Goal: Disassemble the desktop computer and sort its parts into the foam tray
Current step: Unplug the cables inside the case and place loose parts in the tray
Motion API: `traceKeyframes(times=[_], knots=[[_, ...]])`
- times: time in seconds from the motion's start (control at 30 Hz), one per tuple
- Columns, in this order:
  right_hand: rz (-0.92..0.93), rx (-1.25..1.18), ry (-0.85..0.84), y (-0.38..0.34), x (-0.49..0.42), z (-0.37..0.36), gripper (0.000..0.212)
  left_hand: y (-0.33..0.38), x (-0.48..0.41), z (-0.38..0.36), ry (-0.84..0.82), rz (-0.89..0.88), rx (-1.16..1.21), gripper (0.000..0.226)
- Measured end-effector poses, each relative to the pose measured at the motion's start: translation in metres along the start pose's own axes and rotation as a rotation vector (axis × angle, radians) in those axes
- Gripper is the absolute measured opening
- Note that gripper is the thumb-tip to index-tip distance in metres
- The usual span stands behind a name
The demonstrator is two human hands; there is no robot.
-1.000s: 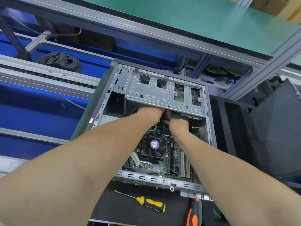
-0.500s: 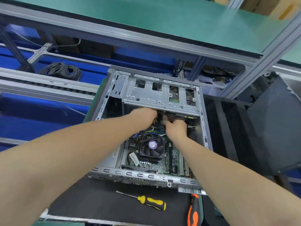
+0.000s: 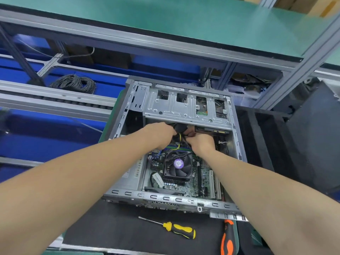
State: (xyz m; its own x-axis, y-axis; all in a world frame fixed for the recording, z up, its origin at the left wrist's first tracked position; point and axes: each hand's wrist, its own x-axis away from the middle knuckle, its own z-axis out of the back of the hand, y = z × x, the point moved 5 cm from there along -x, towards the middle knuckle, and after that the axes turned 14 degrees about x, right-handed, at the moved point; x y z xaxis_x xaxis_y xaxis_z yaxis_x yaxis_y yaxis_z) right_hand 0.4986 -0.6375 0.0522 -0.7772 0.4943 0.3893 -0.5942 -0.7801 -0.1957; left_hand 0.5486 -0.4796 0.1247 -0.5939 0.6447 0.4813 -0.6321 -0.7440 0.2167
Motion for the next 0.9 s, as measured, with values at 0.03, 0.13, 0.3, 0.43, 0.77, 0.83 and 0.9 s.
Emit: traceKeyframes(times=[0.03, 0.13, 0.3, 0.43, 0.77, 0.83, 0.9], knots=[[0.002, 0.012, 0.002, -0.001, -0.001, 0.0, 0.032, 0.001, 0.0, -0.001, -0.015, 0.004, 0.001, 0.089], [0.057, 0.103, 0.019, -0.005, 0.001, 0.002, 0.029, 0.005, 0.0, 0.001, -0.038, 0.007, -0.01, 0.089], [0.087, 0.138, 0.021, -0.005, 0.001, 0.003, 0.027, 0.01, -0.003, 0.0, -0.099, -0.01, -0.099, 0.083], [0.075, 0.022, 0.023, -0.007, 0.0, -0.001, 0.026, 0.009, -0.006, -0.002, -0.16, -0.029, -0.152, 0.083], [0.047, -0.075, 0.121, -0.01, 0.009, 0.0, 0.02, 0.006, -0.004, -0.001, -0.118, 0.026, -0.073, 0.086], [0.018, -0.069, 0.072, -0.008, 0.008, 0.004, 0.035, 0.009, -0.001, 0.001, -0.108, 0.027, -0.061, 0.084], [-0.011, -0.128, 0.025, -0.006, 0.008, 0.007, 0.045, 0.012, 0.003, 0.006, -0.091, 0.015, -0.07, 0.079]])
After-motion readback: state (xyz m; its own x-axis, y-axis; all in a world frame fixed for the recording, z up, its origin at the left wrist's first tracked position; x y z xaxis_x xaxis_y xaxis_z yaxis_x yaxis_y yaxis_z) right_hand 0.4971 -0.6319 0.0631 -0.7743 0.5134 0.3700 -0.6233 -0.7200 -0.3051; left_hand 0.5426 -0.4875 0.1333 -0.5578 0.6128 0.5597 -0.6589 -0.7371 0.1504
